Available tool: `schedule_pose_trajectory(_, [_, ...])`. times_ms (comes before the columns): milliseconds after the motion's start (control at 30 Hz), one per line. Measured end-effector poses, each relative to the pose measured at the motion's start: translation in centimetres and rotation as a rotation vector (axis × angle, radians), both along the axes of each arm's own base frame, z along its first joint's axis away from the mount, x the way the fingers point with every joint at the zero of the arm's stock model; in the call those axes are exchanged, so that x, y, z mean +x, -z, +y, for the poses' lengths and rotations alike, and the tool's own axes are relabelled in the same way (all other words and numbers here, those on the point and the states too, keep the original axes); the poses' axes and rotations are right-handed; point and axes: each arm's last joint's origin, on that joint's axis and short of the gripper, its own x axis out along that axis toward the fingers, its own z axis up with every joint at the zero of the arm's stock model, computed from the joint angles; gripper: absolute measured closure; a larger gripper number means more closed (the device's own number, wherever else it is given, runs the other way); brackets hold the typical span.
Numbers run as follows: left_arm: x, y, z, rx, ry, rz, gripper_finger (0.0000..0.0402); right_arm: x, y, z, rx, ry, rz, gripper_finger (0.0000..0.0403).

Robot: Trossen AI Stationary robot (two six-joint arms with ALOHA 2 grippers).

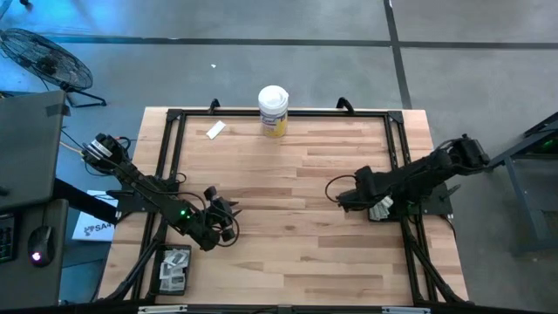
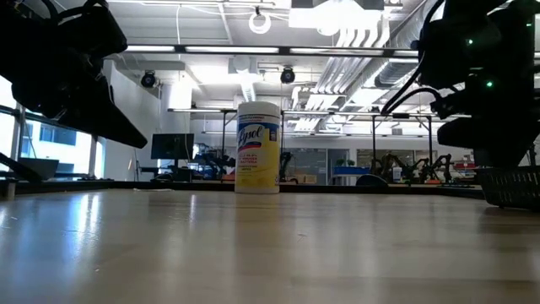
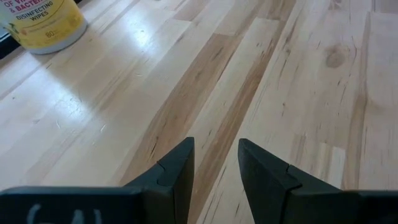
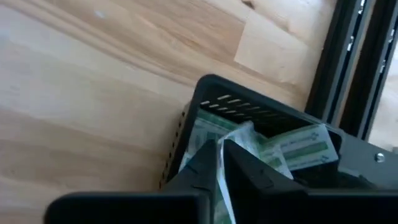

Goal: Pick & Place First Aid Supplies
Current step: Put the white bandage pad into the right black bin

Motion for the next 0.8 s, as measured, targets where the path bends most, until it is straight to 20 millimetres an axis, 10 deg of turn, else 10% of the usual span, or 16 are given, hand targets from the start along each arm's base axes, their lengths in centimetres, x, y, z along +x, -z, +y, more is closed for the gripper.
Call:
schedule_pose_trajectory(367, [0.0,0.0,0.0,0.005,-0.01,-0.009,0.028,1.6,-5.5,0.3,-0.07,-0.031,0.025,0.0298])
schedule_pose_trajectory(800, [1.1,0.2,2.6,-0.112,-0.267,-0.113,0.028,10.1,-5.0,3.2,-0.271,-0.565,-0.843,0.0315])
